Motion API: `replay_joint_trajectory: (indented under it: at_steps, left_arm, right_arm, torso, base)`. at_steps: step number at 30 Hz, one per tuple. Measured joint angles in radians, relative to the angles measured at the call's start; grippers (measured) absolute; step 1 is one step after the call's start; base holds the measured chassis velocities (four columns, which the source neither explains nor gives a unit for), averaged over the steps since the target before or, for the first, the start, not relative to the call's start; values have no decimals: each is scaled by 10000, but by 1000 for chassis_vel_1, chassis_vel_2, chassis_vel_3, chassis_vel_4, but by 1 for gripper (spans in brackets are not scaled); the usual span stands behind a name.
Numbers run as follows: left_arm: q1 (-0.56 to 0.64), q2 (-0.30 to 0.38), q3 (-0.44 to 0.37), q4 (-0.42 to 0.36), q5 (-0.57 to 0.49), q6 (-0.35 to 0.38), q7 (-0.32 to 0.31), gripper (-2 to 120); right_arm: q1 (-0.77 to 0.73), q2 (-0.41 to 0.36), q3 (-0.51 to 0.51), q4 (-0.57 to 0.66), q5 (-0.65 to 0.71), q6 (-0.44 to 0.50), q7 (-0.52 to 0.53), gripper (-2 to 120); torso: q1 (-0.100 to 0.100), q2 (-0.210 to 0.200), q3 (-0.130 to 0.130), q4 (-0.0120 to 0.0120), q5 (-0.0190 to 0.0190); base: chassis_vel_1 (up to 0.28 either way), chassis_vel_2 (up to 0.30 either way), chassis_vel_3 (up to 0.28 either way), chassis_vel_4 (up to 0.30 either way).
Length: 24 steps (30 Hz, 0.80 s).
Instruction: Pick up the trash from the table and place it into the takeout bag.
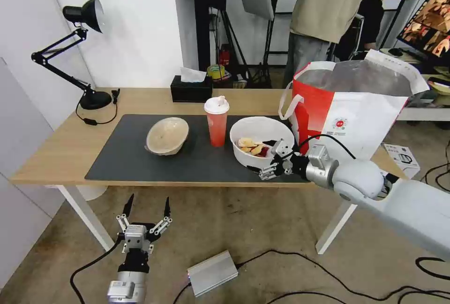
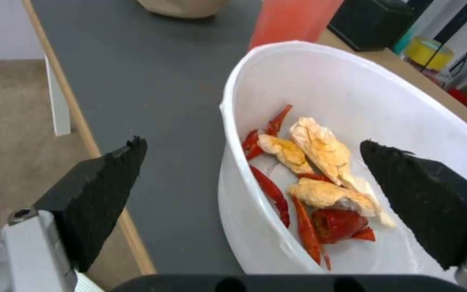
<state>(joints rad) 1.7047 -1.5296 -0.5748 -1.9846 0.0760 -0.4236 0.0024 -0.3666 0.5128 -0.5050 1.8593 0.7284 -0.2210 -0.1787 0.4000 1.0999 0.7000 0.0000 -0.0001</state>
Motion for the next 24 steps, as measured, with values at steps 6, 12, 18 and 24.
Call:
replay_joint_trajectory:
  at_steps: [6,12,18,24]
  left_arm:
    - [-99,-15,11,61,8,9,0,100]
    - [-108,-46,25,107,42,20,2,100]
    - [-111,-43,-14,141,44,21,9,100]
    - [-105,-66,-24,144,42,20,9,100]
  right_arm:
    - [8,62,-32,-216,-109,17,-88,100]
    - [2,96,-32,-312,-177,22,-145,97]
    - [-26,164,-28,-415,-220,20,-145,76]
    - [-23,188,-27,-450,-220,10,-146,51]
  torso:
    - [0,0,0,0,0]
    - [-1,0,0,0,0]
    - [-1,0,0,0,1]
    - [-1,1,0,0,0]
  base:
    - [0,0,0,0]
    - [0,0,0,0]
    - [0,0,0,0]
    - [0,0,0,0]
